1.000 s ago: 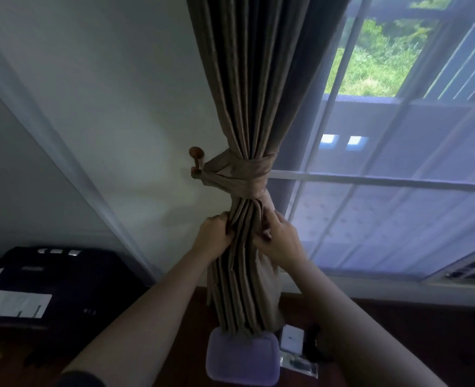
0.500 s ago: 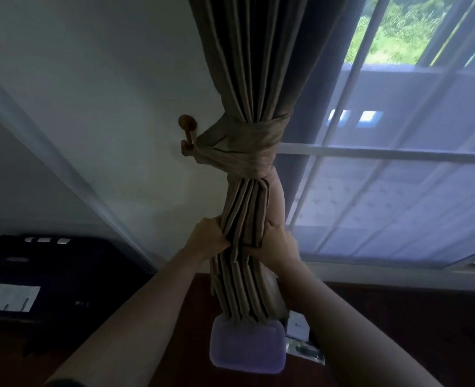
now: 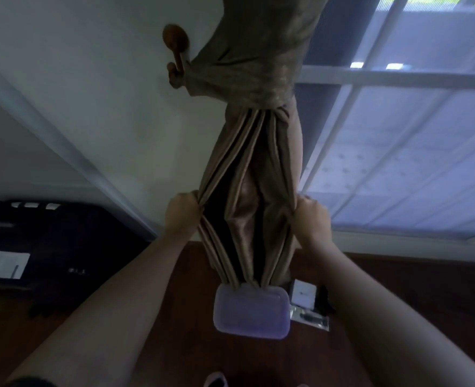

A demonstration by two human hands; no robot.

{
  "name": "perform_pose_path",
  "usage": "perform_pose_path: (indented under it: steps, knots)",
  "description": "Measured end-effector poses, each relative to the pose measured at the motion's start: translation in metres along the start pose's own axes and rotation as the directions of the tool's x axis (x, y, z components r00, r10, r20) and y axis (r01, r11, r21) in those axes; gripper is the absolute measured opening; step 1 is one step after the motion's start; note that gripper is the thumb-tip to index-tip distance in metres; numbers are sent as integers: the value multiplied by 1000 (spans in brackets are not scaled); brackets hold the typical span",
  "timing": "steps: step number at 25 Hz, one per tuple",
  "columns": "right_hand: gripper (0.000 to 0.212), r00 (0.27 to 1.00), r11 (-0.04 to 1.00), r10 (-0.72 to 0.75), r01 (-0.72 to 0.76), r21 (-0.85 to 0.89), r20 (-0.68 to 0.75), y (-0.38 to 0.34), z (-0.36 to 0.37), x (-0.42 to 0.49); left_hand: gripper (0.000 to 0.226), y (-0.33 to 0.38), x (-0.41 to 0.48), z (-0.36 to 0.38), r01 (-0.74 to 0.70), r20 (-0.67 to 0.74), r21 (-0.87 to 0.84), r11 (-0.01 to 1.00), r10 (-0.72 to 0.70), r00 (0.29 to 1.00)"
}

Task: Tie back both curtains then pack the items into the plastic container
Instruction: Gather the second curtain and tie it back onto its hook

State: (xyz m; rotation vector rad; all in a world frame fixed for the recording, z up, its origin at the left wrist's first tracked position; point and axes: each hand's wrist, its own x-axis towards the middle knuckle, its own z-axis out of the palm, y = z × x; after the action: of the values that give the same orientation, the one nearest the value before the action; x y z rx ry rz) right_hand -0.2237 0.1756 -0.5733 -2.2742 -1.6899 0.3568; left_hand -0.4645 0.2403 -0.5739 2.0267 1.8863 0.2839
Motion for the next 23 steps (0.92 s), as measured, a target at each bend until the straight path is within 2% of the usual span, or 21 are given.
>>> perform_pose_path:
  steps: [6,8,9,11,13,16,18,20,21,23]
  knots:
    - [11,995,998,-42,38,-50,-86,31,-22,9,12,-26,6,-27,41,-186,171,984,-9,982]
    - [11,996,999,-30,27,-30,-88,28,-16,7,15,-21,6,-27,46,-177,168,985,-16,984]
    - [13,997,999,-38,37,-15,-67,24,-11,3,21,-16,2,-21,30,-121,142,989,-13,993]
    - [23,994,994,-104,102,43,37,14,2,-7,32,-7,-15,-1,-24,83,4,1000,23,996]
    - [37,968,978,-182,161,129,170,6,10,-15,39,1,-32,12,-52,252,-155,987,90,964]
    - [61,938,945,-245,175,277,245,3,3,-18,55,12,-42,7,-63,352,-296,953,171,920]
    - [70,951,902,-269,193,386,153,-3,-12,-23,65,18,-45,-5,-54,343,-408,911,208,916]
    - [61,947,810,-308,312,497,-92,-17,-34,-27,64,25,-46,-23,-147,204,-512,846,286,936]
    - [56,923,776,-320,386,499,-215,-26,-45,-28,64,29,-44,-33,-220,109,-525,822,321,941]
    - [49,862,786,-317,472,400,-395,-49,-69,-29,65,43,-41,-54,-354,-57,-471,808,372,926]
